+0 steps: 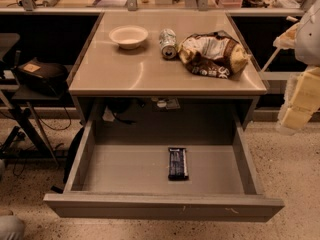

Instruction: Pick rxbar blueberry from top drawer and place on counter

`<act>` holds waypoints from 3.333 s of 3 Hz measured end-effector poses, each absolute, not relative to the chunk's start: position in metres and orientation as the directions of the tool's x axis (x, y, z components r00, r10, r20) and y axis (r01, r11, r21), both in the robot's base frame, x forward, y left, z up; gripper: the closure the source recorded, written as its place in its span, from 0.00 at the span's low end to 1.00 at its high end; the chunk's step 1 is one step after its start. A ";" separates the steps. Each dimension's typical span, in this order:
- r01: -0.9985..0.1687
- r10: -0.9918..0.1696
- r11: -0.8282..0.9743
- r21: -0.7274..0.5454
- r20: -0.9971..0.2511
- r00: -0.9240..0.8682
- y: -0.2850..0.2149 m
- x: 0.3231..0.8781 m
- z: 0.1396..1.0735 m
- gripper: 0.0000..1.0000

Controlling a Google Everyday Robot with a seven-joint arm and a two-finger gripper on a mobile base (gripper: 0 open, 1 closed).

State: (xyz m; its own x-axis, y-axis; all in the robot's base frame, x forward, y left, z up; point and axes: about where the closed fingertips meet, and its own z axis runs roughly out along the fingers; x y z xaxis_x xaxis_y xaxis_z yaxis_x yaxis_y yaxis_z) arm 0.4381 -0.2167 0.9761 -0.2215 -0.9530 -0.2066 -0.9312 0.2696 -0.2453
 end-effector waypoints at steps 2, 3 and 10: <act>-0.933 -0.943 0.269 -0.238 -0.260 -0.206 -0.209 0.435 0.970 0.00; -0.937 -0.891 0.309 -0.161 -0.395 -0.225 -0.183 0.426 0.928 0.00; -0.499 -0.378 0.867 -0.005 -0.658 -0.651 -0.163 0.629 0.704 0.00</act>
Offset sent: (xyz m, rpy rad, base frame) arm -0.0078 0.0178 -0.0196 0.1449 0.0002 0.0398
